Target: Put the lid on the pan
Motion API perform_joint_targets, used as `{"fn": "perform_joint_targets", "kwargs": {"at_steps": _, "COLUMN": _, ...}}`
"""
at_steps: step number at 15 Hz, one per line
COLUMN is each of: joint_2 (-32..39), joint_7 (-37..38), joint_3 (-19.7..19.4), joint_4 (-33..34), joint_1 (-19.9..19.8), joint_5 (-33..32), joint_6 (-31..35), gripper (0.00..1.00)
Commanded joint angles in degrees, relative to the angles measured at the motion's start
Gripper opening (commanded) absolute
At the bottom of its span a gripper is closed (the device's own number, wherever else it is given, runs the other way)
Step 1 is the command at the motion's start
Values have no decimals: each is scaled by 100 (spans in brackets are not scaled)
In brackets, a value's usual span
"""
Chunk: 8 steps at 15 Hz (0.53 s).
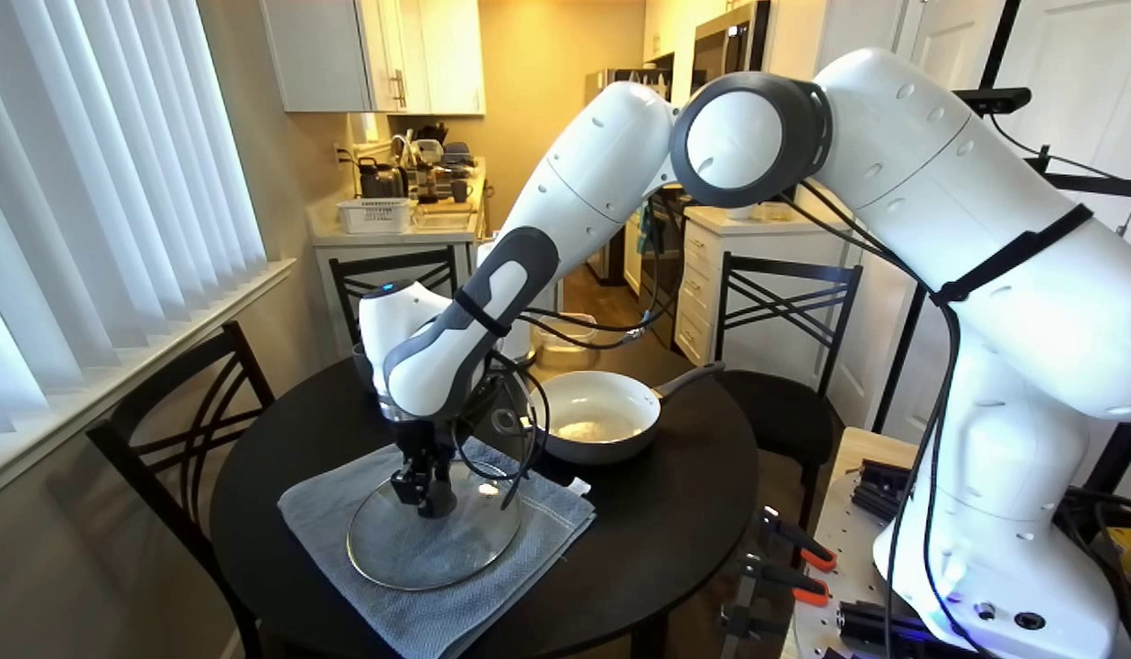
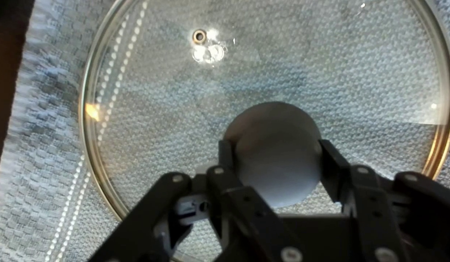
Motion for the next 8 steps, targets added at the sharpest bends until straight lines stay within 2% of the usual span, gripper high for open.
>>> {"fn": "perform_joint_targets", "kwargs": {"at_steps": 1, "joint_2": -222, "joint_7": 77, "joint_3": -26, "joint_4": -153, "joint_1": 35, "joint_5": 60, "joint_6": -136, "gripper": 33}}
{"fn": "perform_joint_targets", "kwargs": {"at_steps": 8, "joint_2": -1037, "joint_7": -38, "joint_3": 251, "joint_4": -638, "joint_1": -72, "joint_5": 270, "joint_6": -550, "gripper": 33}}
